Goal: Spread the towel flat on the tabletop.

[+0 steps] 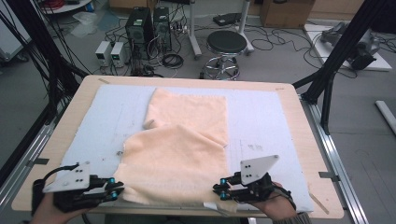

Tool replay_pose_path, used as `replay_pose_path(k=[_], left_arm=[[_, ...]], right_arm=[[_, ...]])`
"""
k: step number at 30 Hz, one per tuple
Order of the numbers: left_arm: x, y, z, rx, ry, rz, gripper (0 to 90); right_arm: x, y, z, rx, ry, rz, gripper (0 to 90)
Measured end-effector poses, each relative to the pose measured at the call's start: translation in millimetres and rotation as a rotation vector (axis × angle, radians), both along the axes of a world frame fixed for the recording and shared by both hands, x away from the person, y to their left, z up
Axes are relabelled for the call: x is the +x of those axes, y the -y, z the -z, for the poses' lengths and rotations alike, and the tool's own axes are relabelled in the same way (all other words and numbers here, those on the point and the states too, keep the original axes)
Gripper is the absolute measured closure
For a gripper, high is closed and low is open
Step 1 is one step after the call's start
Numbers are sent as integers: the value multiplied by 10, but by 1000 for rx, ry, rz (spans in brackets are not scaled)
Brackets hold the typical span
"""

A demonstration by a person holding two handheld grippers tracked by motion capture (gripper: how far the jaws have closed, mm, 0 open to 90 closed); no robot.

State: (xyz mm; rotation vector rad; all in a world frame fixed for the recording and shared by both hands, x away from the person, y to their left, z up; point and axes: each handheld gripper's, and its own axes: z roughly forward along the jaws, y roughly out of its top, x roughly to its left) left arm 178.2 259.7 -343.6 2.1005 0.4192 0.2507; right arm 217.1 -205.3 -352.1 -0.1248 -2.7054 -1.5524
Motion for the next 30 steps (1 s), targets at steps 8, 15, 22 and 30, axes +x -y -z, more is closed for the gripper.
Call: replay_pose_path(k=[8, 15, 22, 30], left_arm=[[384, 48, 412, -8, -10, -68, 542], [882, 254, 789, 69, -30, -109, 465], [973, 311, 988, 100, -89, -106, 712], [610, 285, 748, 77, -85, -11, 853]], right_arm=[[335, -85, 220, -116, 52, 127, 629], [822, -176, 639, -244, 8, 216, 568], [937, -170, 857, -249, -73, 240, 850], [604, -125, 651, -218, -53, 161, 870]])
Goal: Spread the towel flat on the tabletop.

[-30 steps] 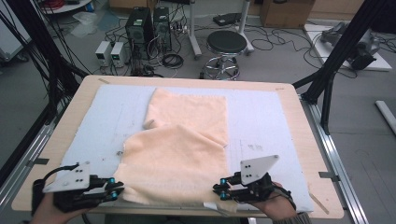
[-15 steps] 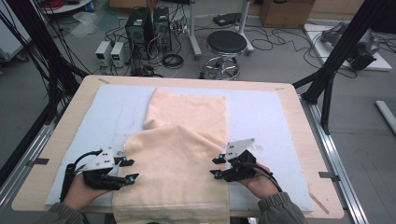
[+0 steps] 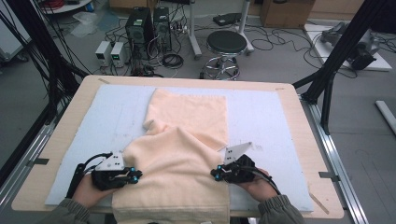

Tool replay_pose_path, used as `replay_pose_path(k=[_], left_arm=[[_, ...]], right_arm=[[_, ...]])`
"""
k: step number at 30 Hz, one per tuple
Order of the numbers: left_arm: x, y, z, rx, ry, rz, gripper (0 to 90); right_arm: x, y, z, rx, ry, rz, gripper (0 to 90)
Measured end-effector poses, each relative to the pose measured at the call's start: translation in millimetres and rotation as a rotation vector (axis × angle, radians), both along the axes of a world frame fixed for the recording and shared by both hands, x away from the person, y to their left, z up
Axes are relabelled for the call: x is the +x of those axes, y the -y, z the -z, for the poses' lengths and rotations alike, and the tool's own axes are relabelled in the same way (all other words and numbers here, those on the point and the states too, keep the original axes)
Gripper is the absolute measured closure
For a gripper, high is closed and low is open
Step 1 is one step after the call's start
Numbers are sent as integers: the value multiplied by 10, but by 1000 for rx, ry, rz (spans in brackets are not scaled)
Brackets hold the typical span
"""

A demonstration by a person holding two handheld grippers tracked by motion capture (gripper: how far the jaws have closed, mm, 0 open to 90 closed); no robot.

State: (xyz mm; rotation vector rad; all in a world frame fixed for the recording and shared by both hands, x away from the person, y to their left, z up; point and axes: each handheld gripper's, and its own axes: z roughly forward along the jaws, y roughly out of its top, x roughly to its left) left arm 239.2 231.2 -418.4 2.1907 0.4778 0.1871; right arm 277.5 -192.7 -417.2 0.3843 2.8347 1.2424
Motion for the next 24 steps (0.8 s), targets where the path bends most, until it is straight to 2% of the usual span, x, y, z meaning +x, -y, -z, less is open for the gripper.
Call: replay_pose_path(k=[2, 4, 5, 7, 8, 10, 12, 13, 15, 17, 18, 20, 21, 24], left_arm=[[-200, -26, -151, -60, 0, 48, 852], [-380, -38, -312, -88, 15, 107, 842], [-446, -42, -375, -94, 38, 121, 827], [-480, -56, -440, -88, 83, 113, 699], [-455, -63, -432, -79, 89, 90, 647], [-348, -92, -353, -70, 79, 51, 626], [-221, -107, -222, -66, 71, 13, 617], [-154, -109, -157, -58, 66, -3, 616], [-27, -91, -36, -19, 56, -29, 612], [94, -73, 44, 14, 53, -52, 607], [145, -65, 71, 21, 57, -71, 605], [249, -56, 98, 30, 52, -93, 601], [290, -43, 110, 31, 53, -99, 599], [393, 1, 153, 45, 48, -116, 590]], right_arm=[[-207, 49, -148, 38, 27, -40, 869], [-420, 102, -311, 89, 54, -87, 854], [-502, 126, -388, 120, 66, -105, 834], [-570, 160, -492, 145, 92, -105, 766], [-563, 167, -510, 149, 95, -100, 744], [-477, 150, -481, 123, 109, -77, 715], [-355, 117, -413, 120, 101, -53, 710], [-287, 89, -369, 103, 107, -46, 709], [-146, 41, -266, 63, 115, -26, 707], [31, 29, -153, 10, 112, 20, 707], [116, 35, -100, -1, 96, 43, 709], [257, 40, -18, -40, 102, 93, 709], [308, 33, 10, -45, 106, 109, 709], [421, -34, 74, -20, 114, 128, 692]])
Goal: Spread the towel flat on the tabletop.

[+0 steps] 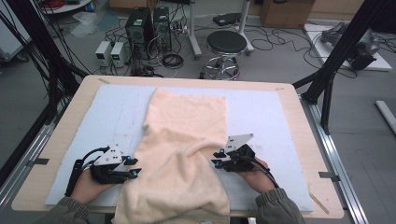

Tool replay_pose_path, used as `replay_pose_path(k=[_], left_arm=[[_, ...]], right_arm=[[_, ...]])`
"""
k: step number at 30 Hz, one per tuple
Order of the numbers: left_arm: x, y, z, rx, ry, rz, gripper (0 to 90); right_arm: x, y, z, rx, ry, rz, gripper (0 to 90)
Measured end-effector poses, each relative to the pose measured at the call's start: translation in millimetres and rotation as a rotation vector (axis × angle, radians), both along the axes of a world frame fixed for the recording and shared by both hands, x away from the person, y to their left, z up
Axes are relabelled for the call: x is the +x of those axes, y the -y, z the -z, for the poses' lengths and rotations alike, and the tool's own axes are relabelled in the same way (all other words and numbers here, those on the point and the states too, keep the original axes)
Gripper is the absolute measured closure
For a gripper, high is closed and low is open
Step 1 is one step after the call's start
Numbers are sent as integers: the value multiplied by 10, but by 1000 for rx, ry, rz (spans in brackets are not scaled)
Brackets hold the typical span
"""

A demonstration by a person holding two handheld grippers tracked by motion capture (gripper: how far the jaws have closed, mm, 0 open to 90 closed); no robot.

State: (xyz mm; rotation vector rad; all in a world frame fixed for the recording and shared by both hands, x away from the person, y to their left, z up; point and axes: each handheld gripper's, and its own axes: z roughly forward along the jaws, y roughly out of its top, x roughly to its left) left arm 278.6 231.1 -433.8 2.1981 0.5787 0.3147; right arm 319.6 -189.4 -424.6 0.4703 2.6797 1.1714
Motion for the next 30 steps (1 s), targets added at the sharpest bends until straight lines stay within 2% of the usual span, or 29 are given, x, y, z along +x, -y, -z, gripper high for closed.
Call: replay_pose_path(k=[2, 4, 6, 8, 9, 10, 12, 14, 17, 19, 21, 22, 24, 25, 28, 30], left_arm=[[50, 37, 50, 14, -20, -2, 580], [66, 53, 79, 7, -25, 0, 585], [65, 54, 75, -1, -37, 0, 653], [55, 65, 66, 8, -34, -2, 761], [52, 75, 56, 9, -35, -2, 811], [51, 77, 44, 10, -38, 3, 846], [22, 79, 24, -2, -36, 6, 855], [-5, 69, -22, -16, -26, 13, 857], [-38, 84, -119, -52, -6, 15, 857], [-40, 144, -199, -89, 10, 17, 856], [-25, 222, -255, -120, 20, 26, 844], [-21, 249, -269, -132, 22, 27, 811], [-1, 289, -302, -119, 36, 24, 683], [3, 282, -300, -123, 36, 14, 660], [16, 162, -267, -101, 35, -17, 649], [24, 59, -214, -91, 33, -47, 650]], right_arm=[[64, -70, 55, -10, -11, 1, 671], [119, -139, 112, -17, -27, 0, 670], [145, -195, 158, -15, -38, 6, 709], [149, -206, 155, -14, -43, 17, 835], [146, -202, 147, -20, -42, 16, 862], [154, -190, 140, -21, -47, 7, 869], [134, -149, 114, -32, -64, -2, 874], [86, -69, 54, -50, -47, 0, 875], [16, 133, -83, -49, -23, 16, 876], [-2, 295, -179, -36, -20, 44, 875], [3, 443, -272, -57, 9, 80, 874], [10, 502, -310, -55, 11, 100, 867], [20, 567, -354, -21, 14, 120, 818], [16, 563, -355, -15, 16, 122, 775], [-30, 479, -319, -26, 28, 79, 729], [-60, 432, -281, 2, 20, 46, 712]])
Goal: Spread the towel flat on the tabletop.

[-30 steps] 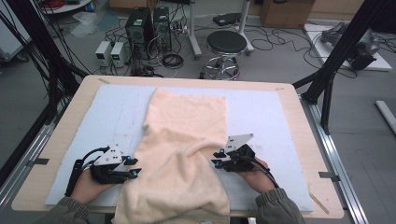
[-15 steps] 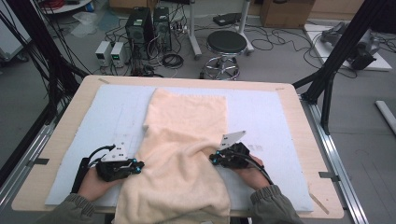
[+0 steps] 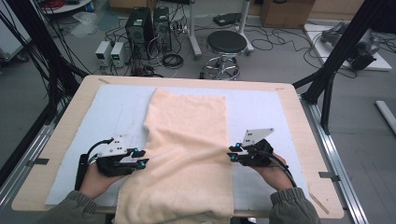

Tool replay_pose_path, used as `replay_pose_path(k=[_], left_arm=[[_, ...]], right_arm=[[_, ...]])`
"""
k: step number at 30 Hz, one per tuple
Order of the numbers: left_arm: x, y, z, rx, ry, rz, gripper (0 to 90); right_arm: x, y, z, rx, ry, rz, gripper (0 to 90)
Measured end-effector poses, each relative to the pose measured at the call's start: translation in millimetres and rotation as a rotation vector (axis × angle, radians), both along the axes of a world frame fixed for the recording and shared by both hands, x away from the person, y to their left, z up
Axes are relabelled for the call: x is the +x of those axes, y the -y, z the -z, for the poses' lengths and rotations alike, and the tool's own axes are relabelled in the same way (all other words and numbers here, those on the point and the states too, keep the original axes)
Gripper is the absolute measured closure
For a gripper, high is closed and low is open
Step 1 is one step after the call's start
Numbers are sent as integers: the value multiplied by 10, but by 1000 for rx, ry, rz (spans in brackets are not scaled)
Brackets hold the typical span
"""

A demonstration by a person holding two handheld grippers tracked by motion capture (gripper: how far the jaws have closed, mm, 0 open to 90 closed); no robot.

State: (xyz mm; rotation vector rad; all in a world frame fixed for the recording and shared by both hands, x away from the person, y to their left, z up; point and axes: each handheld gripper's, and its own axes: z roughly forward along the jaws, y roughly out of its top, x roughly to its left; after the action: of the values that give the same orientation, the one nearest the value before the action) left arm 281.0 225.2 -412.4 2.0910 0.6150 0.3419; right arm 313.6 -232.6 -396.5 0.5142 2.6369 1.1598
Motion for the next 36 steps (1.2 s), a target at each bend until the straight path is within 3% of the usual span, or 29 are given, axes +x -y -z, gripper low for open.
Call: replay_pose_path(k=[3, 7, 14, 19, 21, 26, 28, 32, 34, 36], left_arm=[[26, -122, 103, 15, -33, -35, 674], [70, -141, 196, 39, -76, -33, 695], [115, 23, 276, 50, -148, -7, 631], [109, 134, 263, 68, -121, 17, 829], [100, 142, 211, 75, -88, 2, 846], [58, 199, -51, 14, 32, -85, 848], [47, 274, -122, 14, 59, -95, 847], [69, 470, -34, 66, 20, -34, 843], [99, 578, 91, 94, -49, 25, 829], [110, 661, 165, 124, -74, 64, 791]], right_arm=[[-61, -76, 71, 26, -13, -49, 690], [-121, -204, 189, 38, -55, -111, 664], [-151, -412, 387, -59, -99, -157, 635], [-156, -391, 409, -27, -109, -152, 786], [-159, -391, 407, -29, -113, -161, 812], [-170, -381, 400, -31, -115, -155, 811], [-171, -381, 400, -30, -118, -154, 809], [-172, -381, 401, -30, -119, -154, 806], [-171, -380, 401, -31, -117, -156, 803], [-173, -380, 400, -32, -115, -156, 797]])
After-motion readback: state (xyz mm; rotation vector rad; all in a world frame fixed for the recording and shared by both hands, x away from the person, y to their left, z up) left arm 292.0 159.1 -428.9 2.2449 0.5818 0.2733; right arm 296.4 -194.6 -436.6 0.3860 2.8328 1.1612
